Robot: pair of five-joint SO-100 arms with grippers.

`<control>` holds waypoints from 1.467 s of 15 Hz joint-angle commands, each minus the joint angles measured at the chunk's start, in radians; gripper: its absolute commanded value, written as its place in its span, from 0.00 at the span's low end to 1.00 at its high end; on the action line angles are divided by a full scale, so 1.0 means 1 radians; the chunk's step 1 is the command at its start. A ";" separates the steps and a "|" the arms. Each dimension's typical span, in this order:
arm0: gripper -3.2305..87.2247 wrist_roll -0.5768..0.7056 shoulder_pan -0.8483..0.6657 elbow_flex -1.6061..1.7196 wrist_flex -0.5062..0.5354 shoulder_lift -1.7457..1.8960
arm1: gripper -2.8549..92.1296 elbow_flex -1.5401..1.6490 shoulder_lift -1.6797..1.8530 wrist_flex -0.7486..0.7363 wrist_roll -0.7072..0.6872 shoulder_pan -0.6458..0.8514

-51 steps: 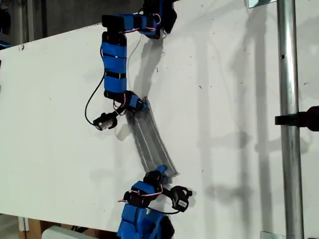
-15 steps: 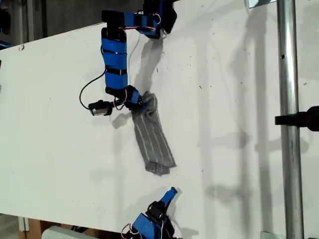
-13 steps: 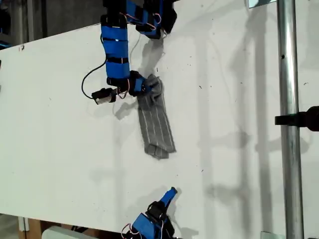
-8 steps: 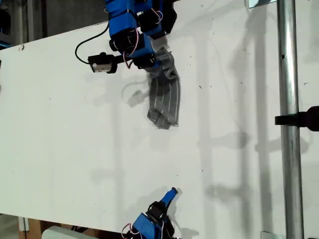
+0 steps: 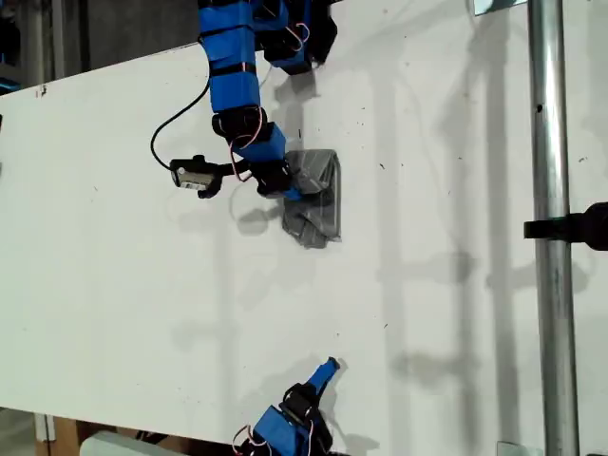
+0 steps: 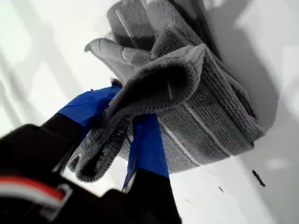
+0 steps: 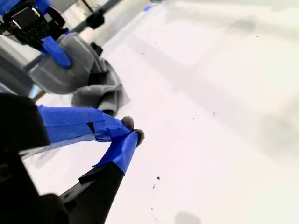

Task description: Grasp corners of a towel and fold twice.

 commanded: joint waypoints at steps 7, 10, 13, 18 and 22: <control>0.01 0.034 -0.023 0.028 -0.025 0.008 | 0.03 0.580 0.732 -0.405 0.012 0.144; 0.01 0.044 -0.094 0.109 0.012 0.008 | 0.03 0.807 1.167 -0.003 0.153 0.098; 0.04 0.031 -0.166 0.163 0.123 0.008 | 0.03 0.960 1.462 0.325 0.272 0.126; 0.05 0.451 -0.178 0.164 0.179 0.006 | 0.18 0.960 1.459 0.474 0.311 0.210; 0.04 0.739 -0.179 0.164 0.175 0.006 | 0.18 0.960 1.459 0.474 0.310 0.230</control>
